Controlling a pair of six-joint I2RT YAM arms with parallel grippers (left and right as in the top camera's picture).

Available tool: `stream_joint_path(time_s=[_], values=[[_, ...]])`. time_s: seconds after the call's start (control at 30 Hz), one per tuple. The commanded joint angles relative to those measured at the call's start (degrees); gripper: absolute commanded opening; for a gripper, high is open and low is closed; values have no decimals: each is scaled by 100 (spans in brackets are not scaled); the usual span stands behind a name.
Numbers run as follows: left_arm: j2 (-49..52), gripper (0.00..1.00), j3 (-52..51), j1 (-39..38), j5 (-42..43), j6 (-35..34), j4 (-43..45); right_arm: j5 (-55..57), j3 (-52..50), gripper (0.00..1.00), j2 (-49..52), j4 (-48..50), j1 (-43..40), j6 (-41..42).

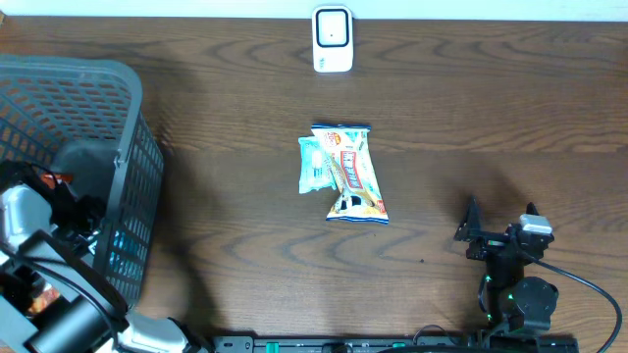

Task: Scan the item barcode
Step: 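Reach the left gripper into the basket and grasp the blue mouthwash bottle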

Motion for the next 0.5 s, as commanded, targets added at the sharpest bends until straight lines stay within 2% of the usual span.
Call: stream_joint_path(time_s=[0.0,0.3,0.43,0.47], values=[[-782,51,328,-7,138,-188,63,31,-9,99,-31,-22,39,68],[-2634,50,343,-13,142,-909,551,31,-9,99,-31,-22,39,68],[-3880,49,343,-48,210,-1425,942,31,-9,99,-31,-22,39,70],[-4266,49,343,-63,452,-1478,1086,31,-9,99,-31,-22,39,68]])
